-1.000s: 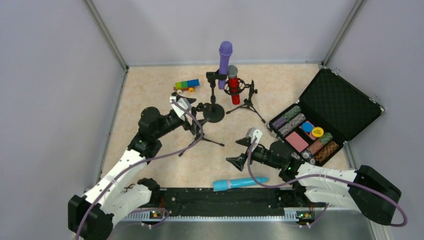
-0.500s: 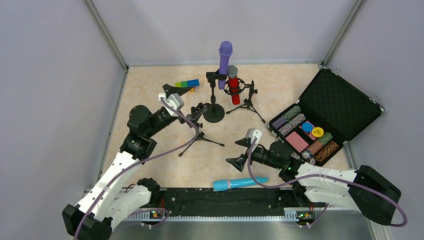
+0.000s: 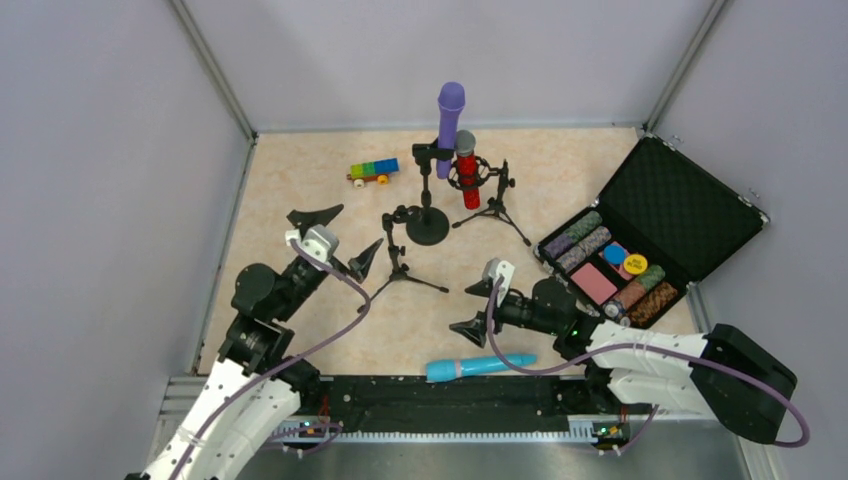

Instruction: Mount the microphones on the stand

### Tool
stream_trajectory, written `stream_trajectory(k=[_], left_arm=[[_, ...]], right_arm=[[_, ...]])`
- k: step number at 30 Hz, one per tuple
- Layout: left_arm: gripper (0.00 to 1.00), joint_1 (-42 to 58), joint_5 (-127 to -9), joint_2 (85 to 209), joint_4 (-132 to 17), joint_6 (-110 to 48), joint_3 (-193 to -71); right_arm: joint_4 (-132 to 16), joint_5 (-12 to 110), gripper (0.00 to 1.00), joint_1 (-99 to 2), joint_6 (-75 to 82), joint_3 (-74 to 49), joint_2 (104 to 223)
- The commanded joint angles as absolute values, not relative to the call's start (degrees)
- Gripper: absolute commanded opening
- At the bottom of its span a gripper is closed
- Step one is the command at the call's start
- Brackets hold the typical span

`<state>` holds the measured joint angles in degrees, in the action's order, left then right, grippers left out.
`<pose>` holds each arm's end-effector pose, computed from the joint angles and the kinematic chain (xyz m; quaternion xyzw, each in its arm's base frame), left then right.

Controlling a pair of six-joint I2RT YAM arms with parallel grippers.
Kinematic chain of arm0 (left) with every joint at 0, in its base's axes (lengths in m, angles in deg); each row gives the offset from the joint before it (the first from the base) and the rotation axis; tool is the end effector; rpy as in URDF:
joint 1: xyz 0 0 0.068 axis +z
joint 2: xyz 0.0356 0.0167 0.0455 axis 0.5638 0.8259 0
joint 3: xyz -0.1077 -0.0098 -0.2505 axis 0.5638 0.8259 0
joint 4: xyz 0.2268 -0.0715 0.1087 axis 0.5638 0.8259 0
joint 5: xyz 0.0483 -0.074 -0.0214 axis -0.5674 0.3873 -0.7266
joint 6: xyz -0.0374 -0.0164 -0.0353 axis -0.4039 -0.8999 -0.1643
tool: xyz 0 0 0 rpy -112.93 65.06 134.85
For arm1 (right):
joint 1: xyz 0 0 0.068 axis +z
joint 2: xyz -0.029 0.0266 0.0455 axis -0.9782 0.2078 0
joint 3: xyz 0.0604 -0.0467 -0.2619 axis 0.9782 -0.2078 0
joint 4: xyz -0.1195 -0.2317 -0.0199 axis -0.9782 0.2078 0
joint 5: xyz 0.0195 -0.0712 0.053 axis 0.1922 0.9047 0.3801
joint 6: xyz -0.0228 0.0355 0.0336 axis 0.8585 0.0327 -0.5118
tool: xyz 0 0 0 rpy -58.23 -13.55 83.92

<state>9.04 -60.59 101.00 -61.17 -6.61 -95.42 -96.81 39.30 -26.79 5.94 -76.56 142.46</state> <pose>0.1162 -0.0655 0.3521 0.3024 0.5539 -0.1687 0.7572 0.1177 0.1632 0.1800 -0.3880 0.6568 0.3980 0.5096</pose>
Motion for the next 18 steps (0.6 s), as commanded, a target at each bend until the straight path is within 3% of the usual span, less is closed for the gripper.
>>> stream_trajectory(k=[1,11,18], left_arm=[[0.99,8.8,-66.2,97.0,-55.4,-11.1,-90.8],[0.99,8.8,-68.4,87.1,-49.9,-21.7,-78.0],[0.99,8.8,-71.6,84.6,-48.4,-23.0,-75.9]], right_arm=[[-95.4,34.4,0.94,-26.9,8.1,-73.2,143.3],[-81.9,32.0,0.94,-26.9,14.9,-69.7,144.2],[-78.4,29.1,0.91,-26.5,15.6,-68.8,144.5]])
